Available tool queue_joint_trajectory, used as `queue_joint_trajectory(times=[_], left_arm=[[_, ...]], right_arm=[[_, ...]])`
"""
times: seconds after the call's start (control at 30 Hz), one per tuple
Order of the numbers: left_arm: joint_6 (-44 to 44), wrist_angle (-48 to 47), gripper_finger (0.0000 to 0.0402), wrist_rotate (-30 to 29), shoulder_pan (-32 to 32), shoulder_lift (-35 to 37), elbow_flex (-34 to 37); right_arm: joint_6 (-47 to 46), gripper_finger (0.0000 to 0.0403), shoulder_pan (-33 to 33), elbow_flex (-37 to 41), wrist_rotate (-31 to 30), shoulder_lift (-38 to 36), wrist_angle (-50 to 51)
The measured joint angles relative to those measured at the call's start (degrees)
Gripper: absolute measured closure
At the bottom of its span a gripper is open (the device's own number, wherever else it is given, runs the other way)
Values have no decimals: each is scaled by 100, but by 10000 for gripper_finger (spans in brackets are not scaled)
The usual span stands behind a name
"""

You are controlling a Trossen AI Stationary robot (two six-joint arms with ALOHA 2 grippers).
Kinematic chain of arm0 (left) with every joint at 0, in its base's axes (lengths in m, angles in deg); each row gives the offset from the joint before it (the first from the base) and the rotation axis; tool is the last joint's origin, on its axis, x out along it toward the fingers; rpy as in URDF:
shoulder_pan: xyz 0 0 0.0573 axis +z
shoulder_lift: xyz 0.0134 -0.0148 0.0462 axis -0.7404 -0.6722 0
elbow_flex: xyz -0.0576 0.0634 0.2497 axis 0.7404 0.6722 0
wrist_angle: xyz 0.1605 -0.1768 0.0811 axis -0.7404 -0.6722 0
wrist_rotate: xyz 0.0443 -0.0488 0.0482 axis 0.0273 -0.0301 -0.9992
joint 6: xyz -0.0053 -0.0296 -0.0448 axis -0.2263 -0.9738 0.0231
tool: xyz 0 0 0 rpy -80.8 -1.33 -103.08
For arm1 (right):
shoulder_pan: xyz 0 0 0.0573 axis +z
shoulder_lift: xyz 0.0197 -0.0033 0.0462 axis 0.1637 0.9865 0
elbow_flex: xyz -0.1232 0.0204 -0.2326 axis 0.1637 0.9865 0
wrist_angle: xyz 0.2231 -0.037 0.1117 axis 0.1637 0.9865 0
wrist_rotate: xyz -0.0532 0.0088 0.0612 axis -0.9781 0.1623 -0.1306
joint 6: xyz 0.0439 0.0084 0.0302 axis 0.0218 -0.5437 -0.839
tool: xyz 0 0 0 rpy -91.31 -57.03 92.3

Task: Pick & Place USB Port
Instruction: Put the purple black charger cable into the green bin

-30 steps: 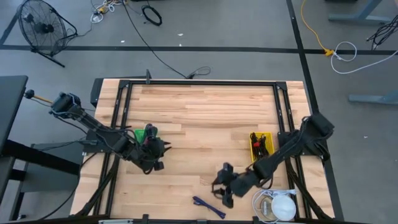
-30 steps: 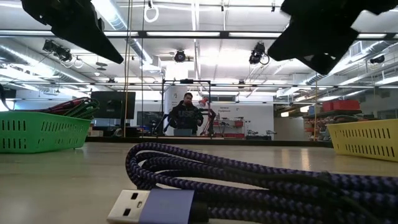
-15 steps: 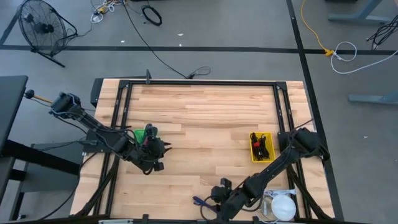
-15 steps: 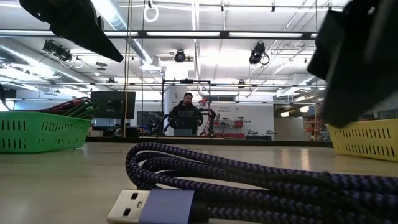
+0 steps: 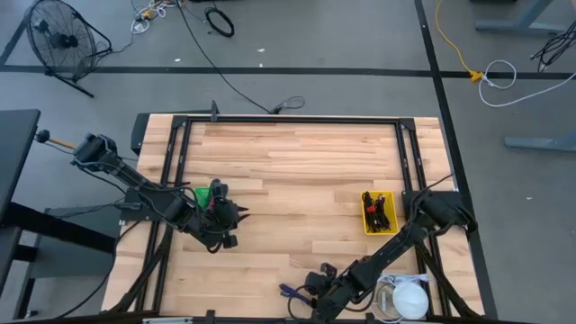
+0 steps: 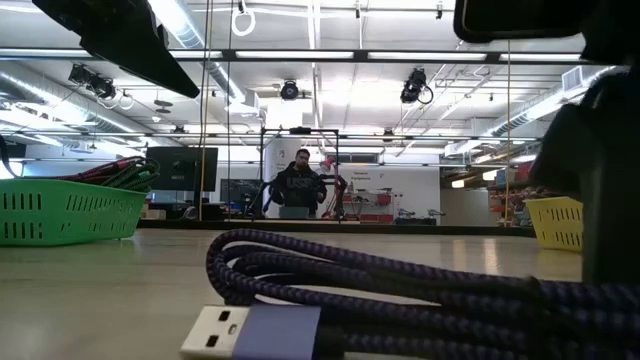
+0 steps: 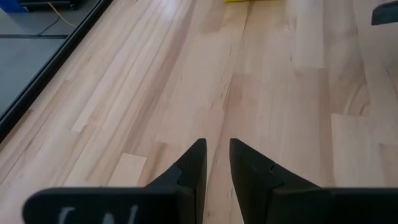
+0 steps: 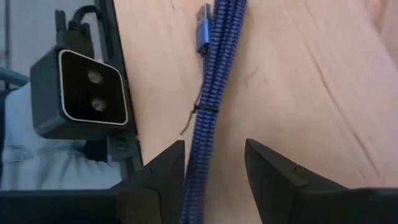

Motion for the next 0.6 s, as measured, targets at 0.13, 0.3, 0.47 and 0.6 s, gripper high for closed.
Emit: queue_joint_trajectory(times=[0.13, 0.3, 0.47, 0.6], left_arm=[[0, 19, 328, 0, 0, 0, 0], [1, 48, 328, 1, 0, 0, 0], [2, 84, 328, 0, 0, 0, 0], [4, 135, 328, 0, 0, 0, 0]], right_arm=[[-1, 235, -1, -8, -15, 92, -22], [-52, 303, -3, -14, -88, 97, 159], [-110, 384, -78, -10, 2, 97, 198], [6, 394, -187, 3, 254, 5, 229]])
